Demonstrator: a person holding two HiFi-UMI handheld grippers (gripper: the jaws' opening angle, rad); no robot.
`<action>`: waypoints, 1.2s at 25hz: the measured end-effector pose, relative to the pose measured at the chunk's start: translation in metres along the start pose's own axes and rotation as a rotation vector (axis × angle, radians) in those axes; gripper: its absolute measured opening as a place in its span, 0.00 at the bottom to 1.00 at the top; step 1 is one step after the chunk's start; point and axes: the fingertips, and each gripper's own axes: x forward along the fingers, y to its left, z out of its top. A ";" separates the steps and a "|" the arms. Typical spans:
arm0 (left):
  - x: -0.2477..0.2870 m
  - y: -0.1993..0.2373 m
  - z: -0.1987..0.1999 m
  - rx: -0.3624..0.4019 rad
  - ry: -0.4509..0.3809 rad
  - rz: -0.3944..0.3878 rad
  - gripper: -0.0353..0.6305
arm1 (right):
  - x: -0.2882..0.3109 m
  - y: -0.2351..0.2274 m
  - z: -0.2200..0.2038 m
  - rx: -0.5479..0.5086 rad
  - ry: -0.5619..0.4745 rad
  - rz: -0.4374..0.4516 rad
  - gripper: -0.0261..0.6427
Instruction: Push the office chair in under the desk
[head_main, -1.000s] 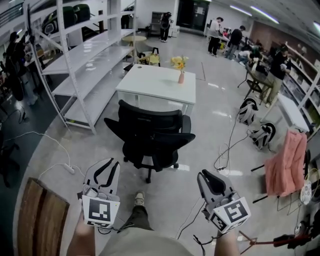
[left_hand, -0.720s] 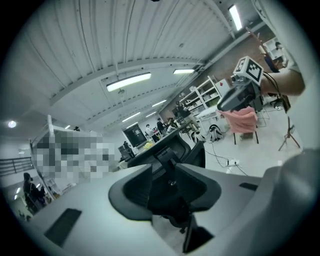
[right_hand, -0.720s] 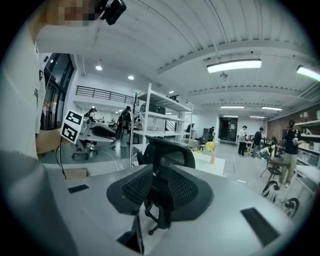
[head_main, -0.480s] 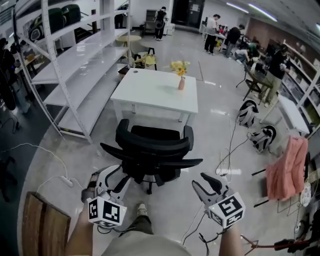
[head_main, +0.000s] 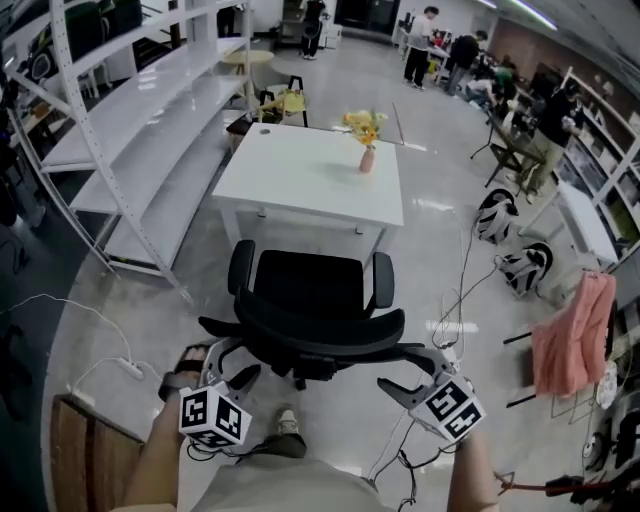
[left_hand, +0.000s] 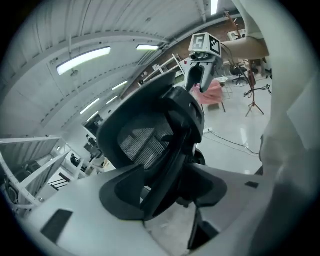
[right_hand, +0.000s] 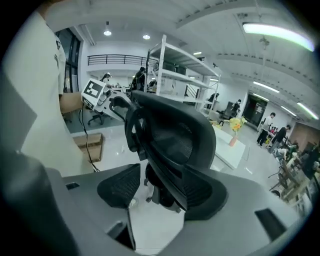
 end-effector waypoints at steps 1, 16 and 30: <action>0.006 0.001 -0.006 0.013 0.012 -0.019 0.43 | 0.007 -0.002 -0.002 -0.003 0.026 0.005 0.44; 0.063 0.004 -0.044 0.101 0.084 -0.188 0.42 | 0.055 -0.041 -0.040 -0.035 0.204 0.031 0.47; 0.066 0.008 -0.044 0.012 0.065 -0.198 0.40 | 0.058 -0.049 -0.040 -0.055 0.134 0.139 0.47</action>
